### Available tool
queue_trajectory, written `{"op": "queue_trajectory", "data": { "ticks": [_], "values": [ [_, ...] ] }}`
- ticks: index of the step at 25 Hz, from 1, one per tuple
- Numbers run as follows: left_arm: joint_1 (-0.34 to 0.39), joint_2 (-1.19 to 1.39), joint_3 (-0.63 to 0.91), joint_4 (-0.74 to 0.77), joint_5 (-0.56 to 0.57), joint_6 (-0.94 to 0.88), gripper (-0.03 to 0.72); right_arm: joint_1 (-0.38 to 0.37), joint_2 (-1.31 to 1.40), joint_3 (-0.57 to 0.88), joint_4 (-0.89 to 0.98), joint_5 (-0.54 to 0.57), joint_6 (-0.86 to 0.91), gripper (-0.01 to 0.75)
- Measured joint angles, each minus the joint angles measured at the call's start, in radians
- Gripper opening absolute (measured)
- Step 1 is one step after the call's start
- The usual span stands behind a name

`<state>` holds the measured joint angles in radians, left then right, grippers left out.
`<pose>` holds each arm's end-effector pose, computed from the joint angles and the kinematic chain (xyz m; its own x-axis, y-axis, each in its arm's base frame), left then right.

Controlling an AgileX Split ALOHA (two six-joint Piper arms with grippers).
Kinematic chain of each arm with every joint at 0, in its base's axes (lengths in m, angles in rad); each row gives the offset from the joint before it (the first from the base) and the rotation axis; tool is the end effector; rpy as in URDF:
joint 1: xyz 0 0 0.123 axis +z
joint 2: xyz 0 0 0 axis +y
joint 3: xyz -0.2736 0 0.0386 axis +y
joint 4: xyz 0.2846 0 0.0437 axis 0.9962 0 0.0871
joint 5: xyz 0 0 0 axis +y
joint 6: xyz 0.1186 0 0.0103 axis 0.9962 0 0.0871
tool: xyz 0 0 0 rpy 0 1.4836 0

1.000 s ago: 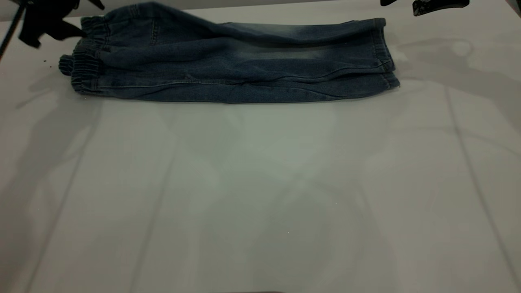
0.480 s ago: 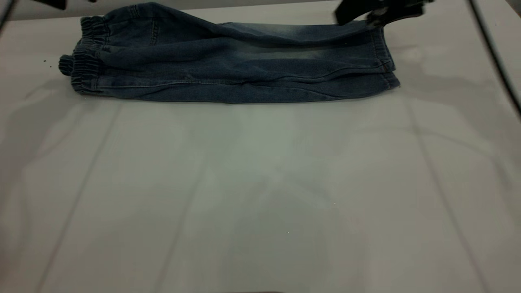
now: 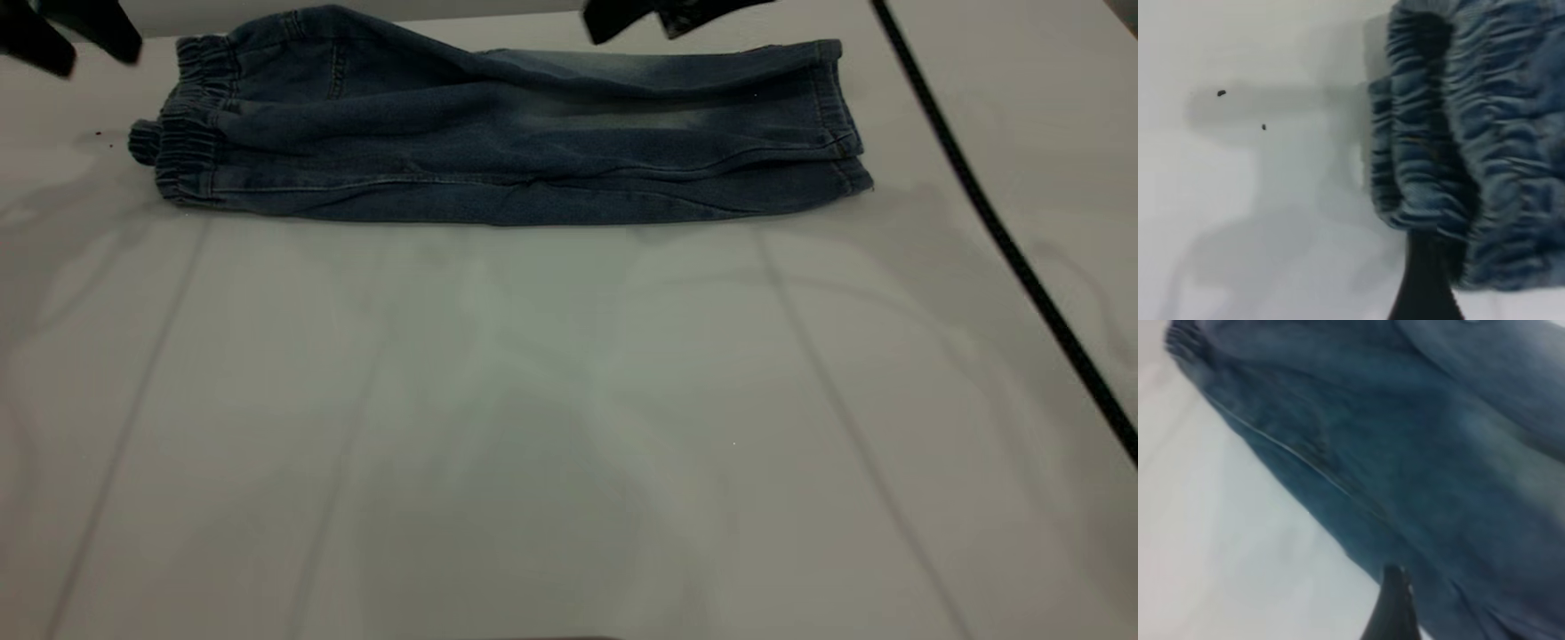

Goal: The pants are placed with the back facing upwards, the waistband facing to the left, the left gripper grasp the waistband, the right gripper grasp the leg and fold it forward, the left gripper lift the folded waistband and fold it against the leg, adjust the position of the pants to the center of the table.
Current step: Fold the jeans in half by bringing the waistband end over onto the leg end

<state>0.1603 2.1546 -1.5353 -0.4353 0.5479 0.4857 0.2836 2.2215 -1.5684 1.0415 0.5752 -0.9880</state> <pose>0.4969 0.0538 0.1004 -0.8500 -0.0311 -0.5258 0.0463 0.9900 -0.1333 0.4795 0.1980 0.0979 -0.7272 -0.2359 -0.6446 -0.5526 0.7583 0.3459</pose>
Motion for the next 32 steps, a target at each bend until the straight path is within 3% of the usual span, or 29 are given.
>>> {"op": "queue_trajectory", "data": {
  "ticks": [7, 13, 19, 21, 26, 32],
  "values": [
    [-0.002, 0.11, 0.0, -0.049, -0.11, 0.001, 0.448, 0.067, 0.0, -0.003, -0.001, -0.021, 0.002, 0.509],
    [-0.017, 0.181, -0.002, -0.269, -0.162, 0.106, 0.448, 0.103, 0.01, -0.003, 0.016, -0.136, 0.001, 0.509],
    [-0.033, 0.225, -0.009, -0.512, -0.197, 0.334, 0.433, 0.117, 0.042, -0.003, 0.083, -0.207, -0.05, 0.509],
    [-0.035, 0.236, -0.011, -0.568, -0.201, 0.391, 0.377, 0.117, 0.053, -0.003, 0.114, -0.239, -0.076, 0.509],
    [-0.037, 0.24, -0.019, -0.622, -0.2, 0.446, 0.077, 0.117, 0.082, -0.003, 0.173, -0.334, -0.165, 0.509],
    [-0.037, 0.208, -0.019, -0.597, -0.14, 0.447, 0.059, 0.117, 0.131, -0.004, 0.182, -0.408, -0.24, 0.509]
  ]
}}
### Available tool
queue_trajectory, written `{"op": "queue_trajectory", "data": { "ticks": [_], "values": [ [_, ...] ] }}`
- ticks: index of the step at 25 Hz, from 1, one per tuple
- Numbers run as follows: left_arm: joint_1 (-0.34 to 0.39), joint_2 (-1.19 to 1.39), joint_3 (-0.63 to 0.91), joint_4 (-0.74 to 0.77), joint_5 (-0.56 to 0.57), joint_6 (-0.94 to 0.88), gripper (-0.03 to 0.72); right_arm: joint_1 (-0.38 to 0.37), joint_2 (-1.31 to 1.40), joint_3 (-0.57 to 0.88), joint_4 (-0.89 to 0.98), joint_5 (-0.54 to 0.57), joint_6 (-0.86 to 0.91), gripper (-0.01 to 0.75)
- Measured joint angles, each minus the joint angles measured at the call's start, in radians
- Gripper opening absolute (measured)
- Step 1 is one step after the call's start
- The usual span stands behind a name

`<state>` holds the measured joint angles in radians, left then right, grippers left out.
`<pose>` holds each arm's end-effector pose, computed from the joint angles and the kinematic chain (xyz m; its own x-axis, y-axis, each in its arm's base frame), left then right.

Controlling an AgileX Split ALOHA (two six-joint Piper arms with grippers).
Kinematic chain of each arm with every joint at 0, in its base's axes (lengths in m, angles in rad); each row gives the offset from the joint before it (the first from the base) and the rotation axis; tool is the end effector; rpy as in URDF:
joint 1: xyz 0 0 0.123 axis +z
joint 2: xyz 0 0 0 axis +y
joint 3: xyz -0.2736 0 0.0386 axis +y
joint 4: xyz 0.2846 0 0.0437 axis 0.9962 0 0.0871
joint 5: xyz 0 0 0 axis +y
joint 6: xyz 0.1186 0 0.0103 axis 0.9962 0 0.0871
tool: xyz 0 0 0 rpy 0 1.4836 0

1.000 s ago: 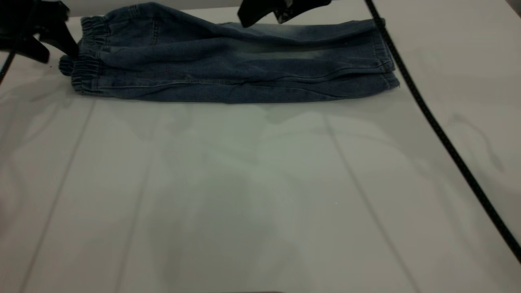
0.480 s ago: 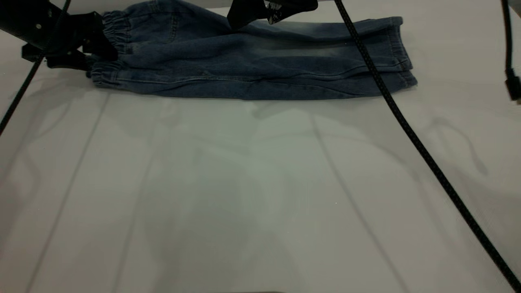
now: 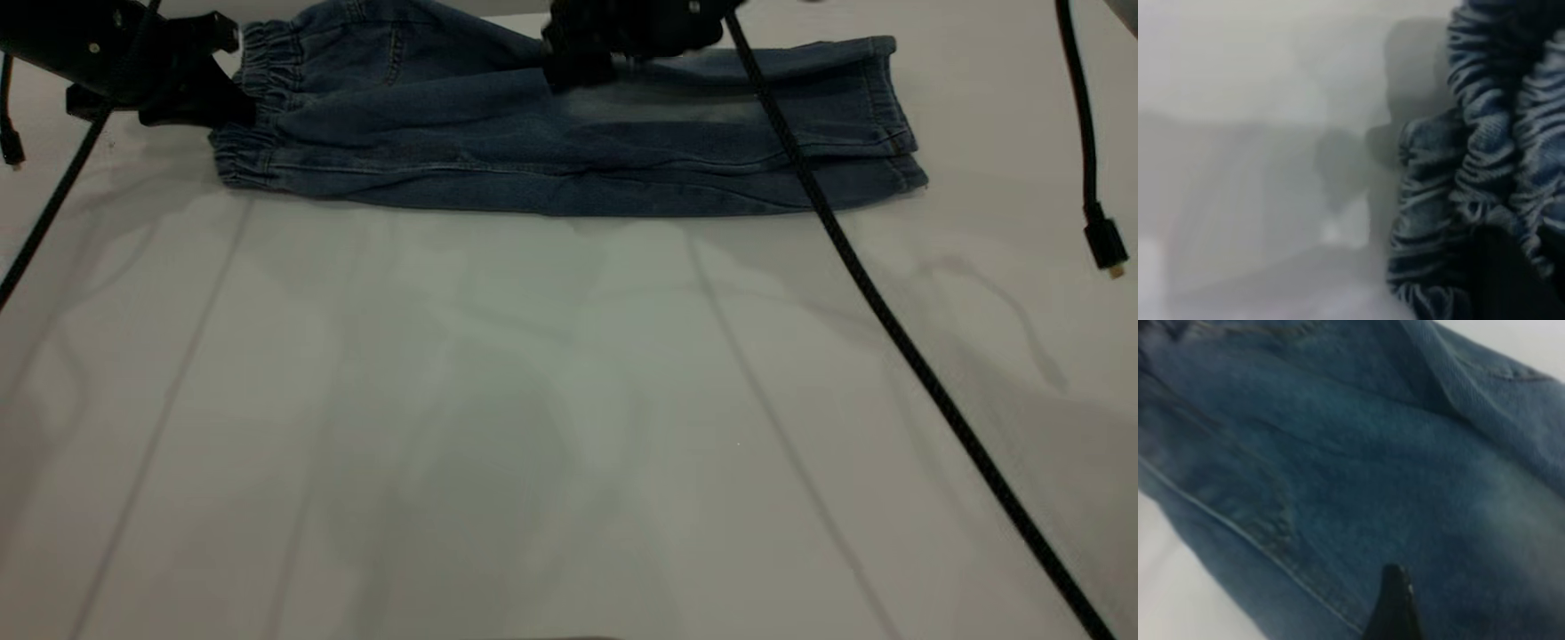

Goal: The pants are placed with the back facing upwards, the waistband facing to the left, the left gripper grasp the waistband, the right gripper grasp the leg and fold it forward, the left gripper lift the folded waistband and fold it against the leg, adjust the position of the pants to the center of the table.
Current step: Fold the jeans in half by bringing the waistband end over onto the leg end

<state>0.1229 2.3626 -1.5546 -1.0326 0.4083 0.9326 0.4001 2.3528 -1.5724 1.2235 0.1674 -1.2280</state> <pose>0.5172 0.0229 0.0219 -0.8046 -0.1576 -0.5725 0.0352 0.9498 -0.3109 0.4893 0.2272 0.0405 -0.6238 -0.2735 -0.7322 -0.4959 0.8626 0.1003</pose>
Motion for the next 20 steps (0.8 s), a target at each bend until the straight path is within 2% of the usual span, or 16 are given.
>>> {"op": "queue_trajectory", "data": {
  "ticks": [6, 11, 14, 20],
  "values": [
    [-0.002, -0.146, 0.0, 0.121, 0.13, -0.003, 0.058, 0.0, 0.045, 0.0, 0.0, 0.004, -0.04, 0.509],
    [-0.004, -0.25, 0.0, 0.166, 0.203, -0.007, 0.058, 0.004, 0.074, 0.0, 0.0, 0.043, -0.042, 0.509],
    [-0.003, -0.298, 0.001, 0.173, 0.219, -0.007, 0.058, 0.029, 0.085, 0.0, 0.0, 0.069, -0.042, 0.507],
    [-0.003, -0.349, 0.001, 0.175, 0.234, -0.007, 0.058, 0.126, 0.088, 0.0, 0.0, 0.095, -0.042, 0.485]
  ]
}}
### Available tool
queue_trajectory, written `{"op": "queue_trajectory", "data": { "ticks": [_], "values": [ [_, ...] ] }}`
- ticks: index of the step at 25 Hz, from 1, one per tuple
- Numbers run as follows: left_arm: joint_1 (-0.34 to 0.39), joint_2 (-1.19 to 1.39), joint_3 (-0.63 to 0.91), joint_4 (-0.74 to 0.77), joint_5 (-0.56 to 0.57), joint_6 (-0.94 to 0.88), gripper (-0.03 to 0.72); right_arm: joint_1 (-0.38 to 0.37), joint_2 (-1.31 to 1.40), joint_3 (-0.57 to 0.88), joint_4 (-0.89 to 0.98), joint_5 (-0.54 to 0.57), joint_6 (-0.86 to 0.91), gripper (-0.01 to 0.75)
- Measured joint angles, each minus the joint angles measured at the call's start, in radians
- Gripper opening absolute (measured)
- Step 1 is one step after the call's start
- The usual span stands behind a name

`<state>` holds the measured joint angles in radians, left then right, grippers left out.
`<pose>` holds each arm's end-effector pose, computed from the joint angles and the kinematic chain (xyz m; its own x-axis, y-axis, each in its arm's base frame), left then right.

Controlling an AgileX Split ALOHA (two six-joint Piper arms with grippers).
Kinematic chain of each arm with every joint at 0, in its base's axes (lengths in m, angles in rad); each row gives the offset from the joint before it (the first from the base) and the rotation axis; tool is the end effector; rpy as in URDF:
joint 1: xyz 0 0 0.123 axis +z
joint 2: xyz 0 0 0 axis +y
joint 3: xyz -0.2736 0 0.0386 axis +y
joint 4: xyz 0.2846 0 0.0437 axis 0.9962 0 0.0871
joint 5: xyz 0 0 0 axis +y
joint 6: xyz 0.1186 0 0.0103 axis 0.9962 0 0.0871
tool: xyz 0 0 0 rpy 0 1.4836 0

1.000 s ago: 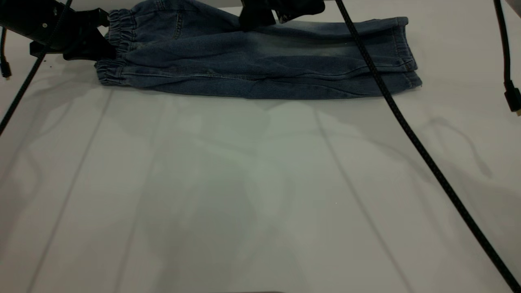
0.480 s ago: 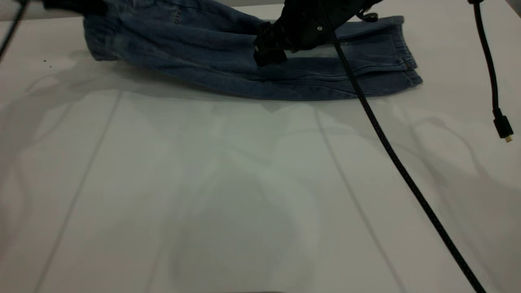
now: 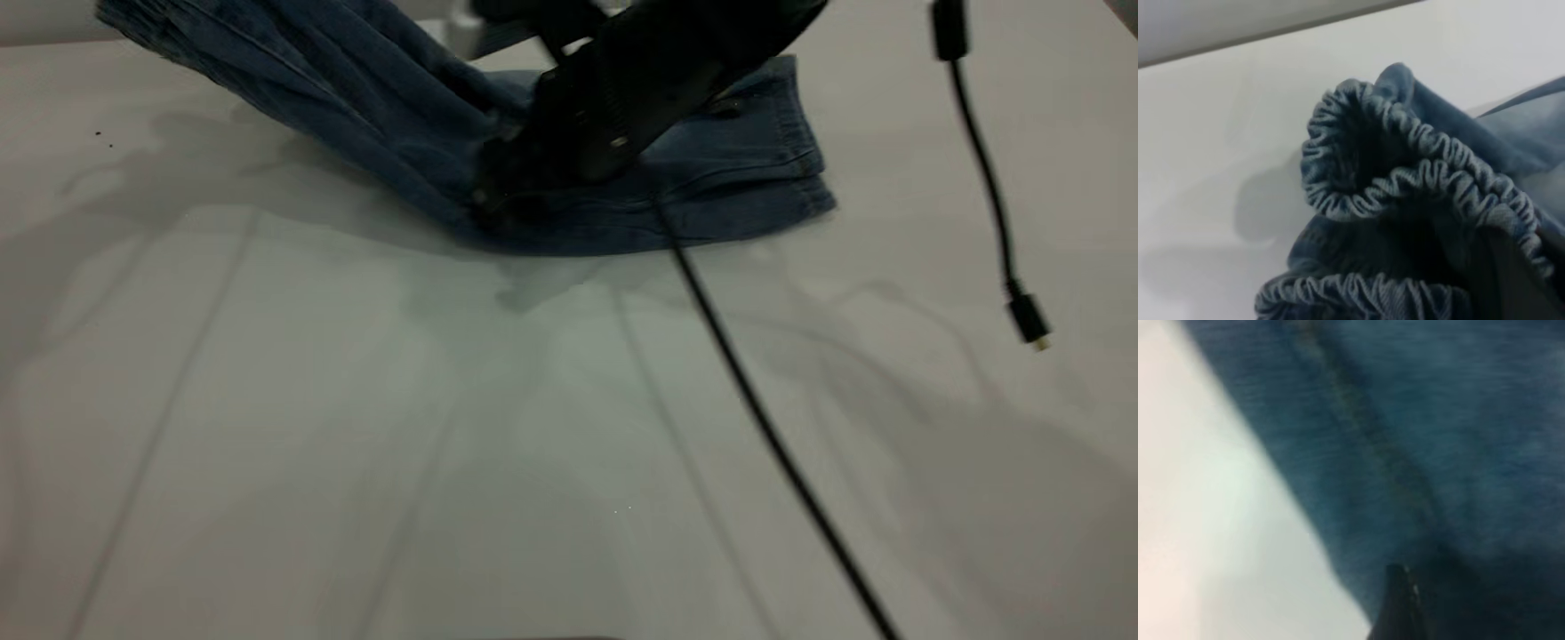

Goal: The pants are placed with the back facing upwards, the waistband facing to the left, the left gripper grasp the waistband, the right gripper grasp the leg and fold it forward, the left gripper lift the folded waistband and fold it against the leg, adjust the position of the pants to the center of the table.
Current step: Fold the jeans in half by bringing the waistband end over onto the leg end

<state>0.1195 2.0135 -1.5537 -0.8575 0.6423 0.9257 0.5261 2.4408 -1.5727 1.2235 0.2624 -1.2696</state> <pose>0.5011 0.0058 0.1884 -0.6843 0.0777 -0.7251 0.3250 0.9226 -0.2078 0.4398 0.2891 -0.0074 -0.6253 -0.4274 -0.6529 -0.6596 0.7366 0.1495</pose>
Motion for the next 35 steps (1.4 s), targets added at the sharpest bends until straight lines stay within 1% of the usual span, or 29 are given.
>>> {"op": "queue_trajectory", "data": {
  "ticks": [1, 4, 7, 9, 12, 15, 17, 20, 23, 28, 31, 35],
  "values": [
    [0.0, -0.008, 0.0, 0.0, 0.002, 0.0, 0.058, 0.017, 0.0, 0.0, 0.0, 0.006, 0.0, 0.484],
    [0.0, -0.025, 0.0, 0.0, 0.008, 0.0, 0.058, 0.036, -0.004, 0.0, 0.0, 0.037, 0.01, 0.483],
    [0.0, -0.037, -0.001, 0.001, 0.023, 0.0, 0.058, 0.024, -0.049, 0.0, -0.012, 0.085, 0.043, 0.483],
    [0.0, -0.041, -0.01, 0.0, 0.048, 0.0, 0.058, 0.001, -0.108, 0.0, -0.04, 0.124, 0.069, 0.483],
    [0.0, -0.055, -0.027, -0.007, 0.1, 0.0, 0.057, -0.055, -0.205, 0.0, -0.131, 0.194, 0.135, 0.483],
    [0.0, -0.074, -0.047, -0.009, 0.172, 0.0, 0.058, -0.128, -0.248, -0.002, -0.262, 0.266, 0.245, 0.483],
    [0.0, -0.084, -0.064, -0.009, 0.219, 0.0, 0.058, -0.177, -0.24, -0.002, -0.391, 0.31, 0.344, 0.483],
    [-0.001, -0.087, -0.097, -0.008, 0.271, 0.0, 0.058, -0.218, -0.198, -0.002, -0.532, 0.349, 0.443, 0.483],
    [-0.003, -0.087, -0.133, -0.005, 0.314, 0.0, 0.058, -0.216, -0.143, -0.002, -0.597, 0.367, 0.484, 0.483],
    [-0.02, -0.087, -0.19, 0.001, 0.348, 0.0, 0.058, -0.174, -0.068, -0.002, -0.611, 0.371, 0.497, 0.482],
    [-0.045, -0.088, -0.199, 0.003, 0.348, 0.0, 0.058, -0.14, -0.063, -0.002, -0.611, 0.369, 0.497, 0.482],
    [-0.098, -0.088, -0.199, 0.01, 0.342, 0.002, 0.058, -0.086, -0.062, -0.002, -0.61, 0.359, 0.498, 0.482]
  ]
}}
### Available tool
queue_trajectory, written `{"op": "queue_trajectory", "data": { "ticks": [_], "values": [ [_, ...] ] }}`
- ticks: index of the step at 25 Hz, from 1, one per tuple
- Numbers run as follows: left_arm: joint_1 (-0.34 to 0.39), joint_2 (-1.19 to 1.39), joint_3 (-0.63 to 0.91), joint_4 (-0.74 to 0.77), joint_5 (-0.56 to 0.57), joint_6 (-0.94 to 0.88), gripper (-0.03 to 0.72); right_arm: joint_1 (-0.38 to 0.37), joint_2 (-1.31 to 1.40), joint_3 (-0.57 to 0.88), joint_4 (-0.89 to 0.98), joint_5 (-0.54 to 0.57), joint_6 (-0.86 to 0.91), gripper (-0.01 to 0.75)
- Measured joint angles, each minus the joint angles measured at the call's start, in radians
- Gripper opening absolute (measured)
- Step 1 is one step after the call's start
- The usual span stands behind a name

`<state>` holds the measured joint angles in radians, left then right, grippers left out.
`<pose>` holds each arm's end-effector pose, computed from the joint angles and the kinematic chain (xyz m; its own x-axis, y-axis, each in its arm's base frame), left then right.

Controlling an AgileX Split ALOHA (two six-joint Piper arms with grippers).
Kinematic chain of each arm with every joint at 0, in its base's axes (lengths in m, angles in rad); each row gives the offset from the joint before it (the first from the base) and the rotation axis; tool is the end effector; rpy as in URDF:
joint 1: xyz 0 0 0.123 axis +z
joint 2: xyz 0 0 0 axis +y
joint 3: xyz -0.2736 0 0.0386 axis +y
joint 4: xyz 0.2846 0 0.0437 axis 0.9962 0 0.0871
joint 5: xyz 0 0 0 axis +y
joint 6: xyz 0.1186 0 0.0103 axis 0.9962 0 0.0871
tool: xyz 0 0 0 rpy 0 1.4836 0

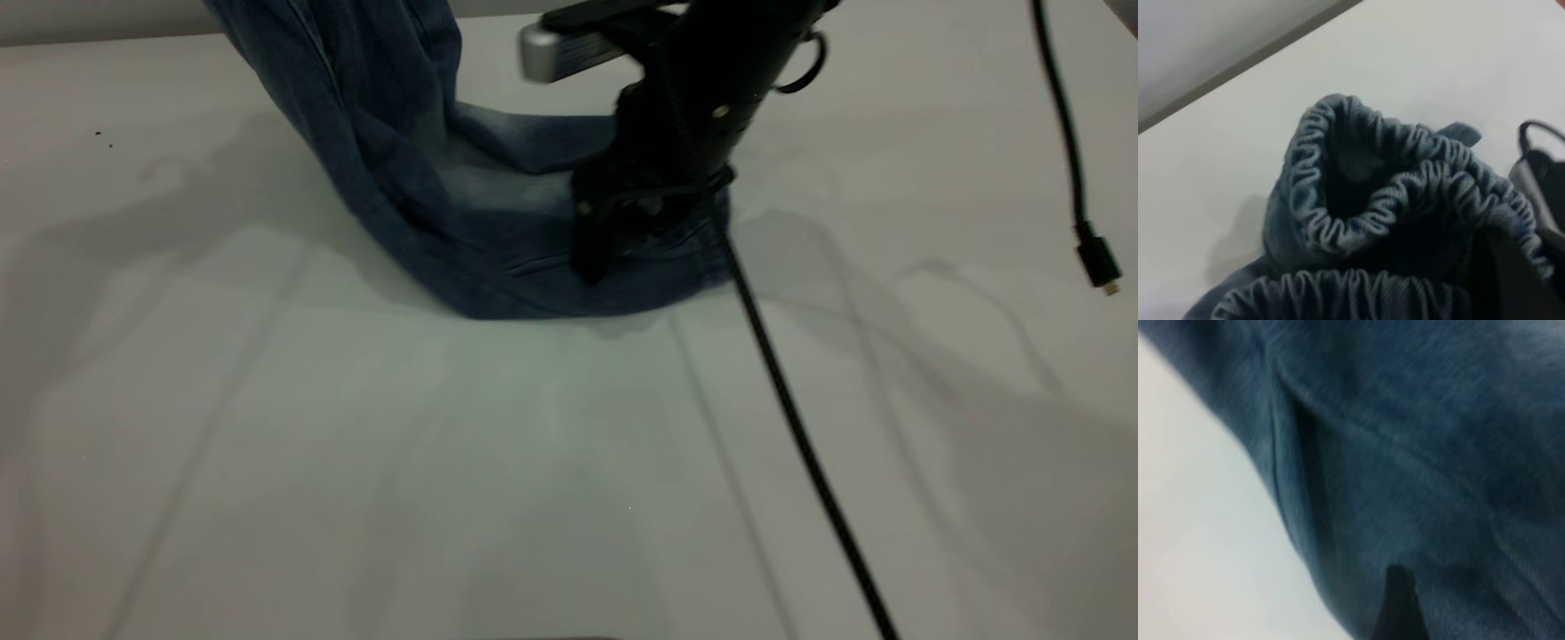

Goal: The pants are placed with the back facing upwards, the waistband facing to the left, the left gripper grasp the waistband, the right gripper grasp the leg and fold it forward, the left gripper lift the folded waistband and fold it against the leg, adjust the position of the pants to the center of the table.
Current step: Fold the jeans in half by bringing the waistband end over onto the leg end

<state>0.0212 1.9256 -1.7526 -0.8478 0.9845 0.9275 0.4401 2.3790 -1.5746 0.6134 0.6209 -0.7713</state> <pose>0.4805 -0.0642 0.2892 -0.5739 0.2684 -0.7737 0.6350 0.7424 -0.2134 0.4254 0.2444 0.0030 -0.7068 -0.5918 -0.3876 -0.6956 0.6812 0.2282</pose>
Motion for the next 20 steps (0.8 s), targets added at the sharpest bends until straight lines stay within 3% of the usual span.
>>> {"op": "queue_trajectory", "data": {
  "ticks": [5, 8, 11, 16, 20],
  "values": [
    [-0.066, 0.0, 0.0, 0.0, -0.018, 0.002, 0.058, 0.056, 0.002, 0.0, 0.023, -0.007, 0.0, 0.478],
    [-0.082, 0.0, 0.0, 0.0, -0.021, 0.002, 0.058, 0.047, -0.031, 0.0, 0.021, 0.015, 0.002, 0.478],
    [-0.085, 0.0, 0.0, 0.0, -0.012, 0.002, 0.058, 0.003, -0.122, 0.0, 0.013, 0.067, 0.002, 0.477],
    [-0.089, 0.0, 0.0, 0.002, 0.043, 0.002, 0.058, -0.146, -0.3, 0.0, 0.004, 0.125, 0.029, 0.477],
    [-0.14, 0.0, 0.0, 0.066, 0.059, 0.002, 0.058, -0.269, -0.402, 0.0, 0.008, 0.132, 0.053, 0.477]
  ]
}}
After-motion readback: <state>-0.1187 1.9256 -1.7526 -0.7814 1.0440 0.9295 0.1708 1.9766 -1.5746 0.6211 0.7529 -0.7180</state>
